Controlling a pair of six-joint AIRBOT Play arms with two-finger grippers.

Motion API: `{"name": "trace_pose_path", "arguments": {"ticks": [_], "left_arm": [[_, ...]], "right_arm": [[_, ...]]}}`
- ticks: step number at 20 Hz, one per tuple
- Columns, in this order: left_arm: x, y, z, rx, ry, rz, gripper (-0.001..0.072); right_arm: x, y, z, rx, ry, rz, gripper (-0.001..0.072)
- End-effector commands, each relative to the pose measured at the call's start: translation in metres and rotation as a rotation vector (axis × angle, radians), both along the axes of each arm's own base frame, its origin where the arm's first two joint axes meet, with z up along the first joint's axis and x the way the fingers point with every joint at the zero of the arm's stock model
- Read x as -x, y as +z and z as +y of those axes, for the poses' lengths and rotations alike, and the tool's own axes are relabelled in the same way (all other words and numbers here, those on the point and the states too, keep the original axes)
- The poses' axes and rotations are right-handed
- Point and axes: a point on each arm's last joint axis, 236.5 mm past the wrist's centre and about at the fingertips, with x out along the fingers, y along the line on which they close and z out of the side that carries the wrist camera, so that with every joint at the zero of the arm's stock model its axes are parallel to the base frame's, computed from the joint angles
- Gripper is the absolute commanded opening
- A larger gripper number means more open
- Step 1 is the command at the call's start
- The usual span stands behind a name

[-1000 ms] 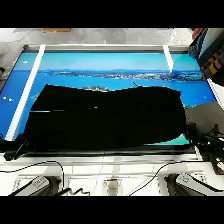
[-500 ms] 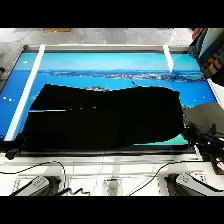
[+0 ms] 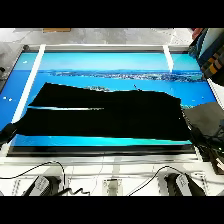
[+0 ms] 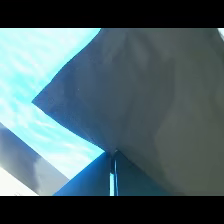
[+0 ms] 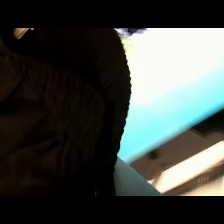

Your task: Fold the clothes and pants, and hang the long-sleeved shirts on hangers.

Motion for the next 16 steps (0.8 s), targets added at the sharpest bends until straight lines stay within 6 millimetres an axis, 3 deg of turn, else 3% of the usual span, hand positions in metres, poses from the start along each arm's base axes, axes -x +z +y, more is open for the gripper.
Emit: {"name": "trace_pose_path", "arguments": {"ticks": [1, 5, 8, 11, 16], "left_arm": [[0.001, 0.019, 0.007, -0.082, -0.013, -0.019, 0.0009], [-0.008, 0.029, 0.019, -0.137, 0.008, -0.062, 0.0008], [-0.034, 0.059, 0.031, -0.207, 0.032, -0.157, 0.0005], [-0.079, 0.078, 0.028, -0.239, -0.01, -0.214, 0.0003], [-0.187, 0.059, -0.016, -0.134, -0.162, -0.22, 0.0003]], "right_arm": [[0.042, 0.026, -0.018, 0.202, -0.035, 0.085, 0.0018], [0.04, 0.051, -0.011, 0.221, -0.084, 0.01, 0.0018], [0.028, 0.078, -0.018, 0.248, -0.105, -0.051, 0.0018], [0.011, 0.123, -0.038, 0.328, -0.163, -0.157, 0.0018], [-0.035, 0.162, -0.044, 0.234, -0.292, -0.406, 0.0018]]}}
